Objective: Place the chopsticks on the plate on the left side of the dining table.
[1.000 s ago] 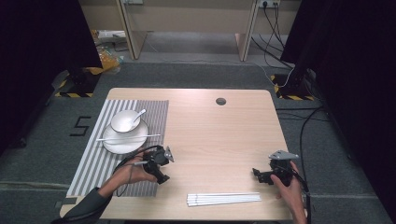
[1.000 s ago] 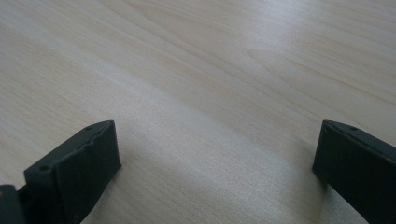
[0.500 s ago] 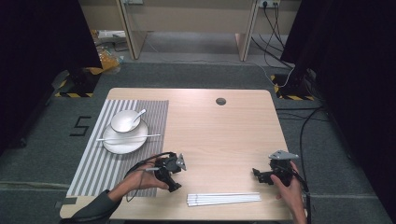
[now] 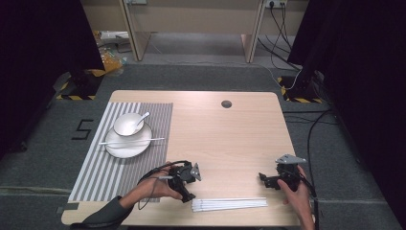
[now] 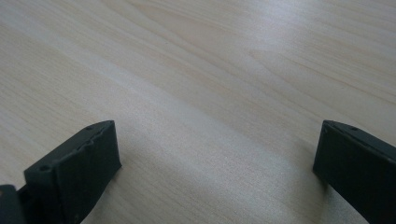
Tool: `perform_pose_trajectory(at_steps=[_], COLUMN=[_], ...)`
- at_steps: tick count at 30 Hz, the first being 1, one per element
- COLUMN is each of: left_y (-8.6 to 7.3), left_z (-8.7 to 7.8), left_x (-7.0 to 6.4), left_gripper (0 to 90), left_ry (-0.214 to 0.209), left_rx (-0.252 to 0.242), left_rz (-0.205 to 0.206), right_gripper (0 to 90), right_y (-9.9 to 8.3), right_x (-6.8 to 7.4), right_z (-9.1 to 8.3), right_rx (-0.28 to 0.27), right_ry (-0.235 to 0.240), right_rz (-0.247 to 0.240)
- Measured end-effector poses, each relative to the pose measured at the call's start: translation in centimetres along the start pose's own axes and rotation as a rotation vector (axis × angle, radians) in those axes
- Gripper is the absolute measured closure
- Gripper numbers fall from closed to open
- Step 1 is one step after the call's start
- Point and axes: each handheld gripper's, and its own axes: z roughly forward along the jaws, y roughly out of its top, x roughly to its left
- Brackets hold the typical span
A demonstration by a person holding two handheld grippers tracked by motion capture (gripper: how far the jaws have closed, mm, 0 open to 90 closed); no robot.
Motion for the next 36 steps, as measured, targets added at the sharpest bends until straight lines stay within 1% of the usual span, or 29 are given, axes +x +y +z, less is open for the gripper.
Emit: perform_pose_trajectory(at_steps=[6,11,14,16,17,19,20,22,23,25,26,27,31,33,34,36], left_y=[0.8,1.1,1.2,1.3,1.3,1.4,1.4,1.5,1.6,1.7,1.8,1.9,1.8,1.5,1.3,0.8], left_z=[0.4,0.9,1.1,1.3,1.4,1.5,1.6,1.6,1.6,1.7,1.7,1.7,1.6,1.5,1.4,1.2], left_x=[-0.5,-0.5,-0.6,-0.6,-0.6,-0.6,-0.7,-0.9,-0.9,-1.1,-1.2,-1.2,-0.9,-0.6,-0.5,-0.1], left_gripper=[33.8,36.9,37.9,39.6,40.2,43.7,47.7,59.2,67.4,78.4,81.2,82.3,83.3,83.2,83.3,83.2], left_ry=[-0.011,-0.016,-0.029,-0.02,-0.025,-0.031,-0.037,-0.044,-0.049,-0.058,-0.064,-0.068,-0.07,-0.073,-0.062,-0.061], left_rx=[0.001,0.011,0.018,0.028,0.029,0.029,0.03,0.017,0.015,0.012,0.018,0.025,0.036,0.043,0.046,0.057], left_rz=[0.026,0.036,0.036,0.048,0.051,0.06,0.068,0.101,0.124,0.156,0.174,0.184,0.201,0.202,0.201,0.189], right_gripper=[0.4,0.4,0.5,0.4,0.4,0.4,0.4,0.4,0.4,0.5,0.4,0.4,0.5,0.5,0.5,0.5], right_y=[0.0,0.0,0.0,0.0,0.0,0.0,0.0,0.0,0.0,0.0,0.0,0.0,0.0,0.0,0.0,0.0], right_x=[0.0,0.0,0.0,0.0,0.0,0.0,0.0,0.0,0.0,0.0,0.0,0.0,0.0,0.0,0.0,0.0], right_z=[0.0,0.0,0.0,0.0,0.0,0.0,0.0,0.0,0.0,0.0,0.0,0.0,0.0,0.0,0.0,0.0], right_rx=[0.0,0.001,0.001,0.001,0.001,0.001,0.001,0.001,0.001,0.001,0.001,0.002,0.0,0.0,0.0,0.0], right_ry=[0.0,0.0,0.001,0.001,0.001,0.0,0.001,0.001,0.0,0.001,0.001,0.001,0.002,0.002,0.002,0.003], right_rz=[0.0,-0.001,-0.001,-0.001,-0.002,-0.003,-0.002,-0.002,-0.003,-0.002,-0.002,-0.001,-0.003,-0.002,-0.002,-0.002])
